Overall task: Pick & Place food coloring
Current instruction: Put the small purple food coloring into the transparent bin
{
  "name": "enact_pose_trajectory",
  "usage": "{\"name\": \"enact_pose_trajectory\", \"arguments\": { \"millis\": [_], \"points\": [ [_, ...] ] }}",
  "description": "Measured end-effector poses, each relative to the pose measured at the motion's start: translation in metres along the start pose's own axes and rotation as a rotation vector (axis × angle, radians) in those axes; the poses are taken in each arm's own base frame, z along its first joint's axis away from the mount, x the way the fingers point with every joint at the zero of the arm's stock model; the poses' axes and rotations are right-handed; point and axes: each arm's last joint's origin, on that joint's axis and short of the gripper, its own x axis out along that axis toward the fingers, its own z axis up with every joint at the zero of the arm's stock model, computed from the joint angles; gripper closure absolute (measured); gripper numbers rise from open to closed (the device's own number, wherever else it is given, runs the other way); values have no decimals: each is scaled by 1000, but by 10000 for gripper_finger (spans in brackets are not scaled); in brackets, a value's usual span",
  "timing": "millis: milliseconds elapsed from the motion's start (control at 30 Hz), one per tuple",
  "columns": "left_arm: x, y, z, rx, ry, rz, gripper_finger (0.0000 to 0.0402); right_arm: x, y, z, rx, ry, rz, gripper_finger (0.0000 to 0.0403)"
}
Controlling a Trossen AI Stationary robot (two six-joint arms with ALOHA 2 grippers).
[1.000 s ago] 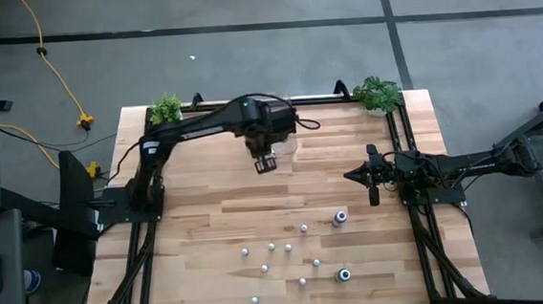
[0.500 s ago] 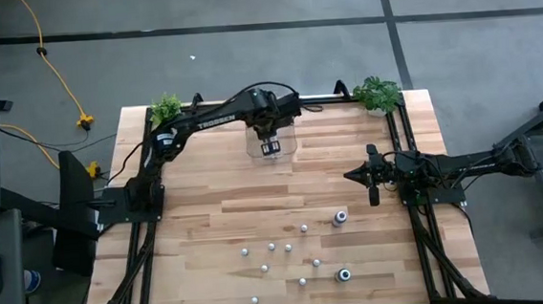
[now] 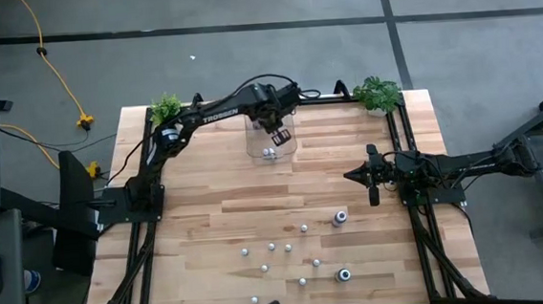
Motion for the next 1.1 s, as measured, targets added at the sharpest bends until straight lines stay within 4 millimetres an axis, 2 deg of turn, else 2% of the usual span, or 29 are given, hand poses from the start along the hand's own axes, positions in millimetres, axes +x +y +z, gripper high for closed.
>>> {"name": "enact_pose_trajectory", "arguments": {
  "millis": [233,533,733,1100],
  "points": [
    [11,-4,-2,-25,54,-145,374,0,0,0,0,0,0,402],
    [27,-15,-5,-4,112,-176,374,0,0,0,0,0,0,402],
    [37,-23,-6,-1,146,-257,373,0,0,0,0,0,0,402],
    [39,-31,-8,10,167,-303,373,0,0,0,0,0,0,402]
  ]
}}
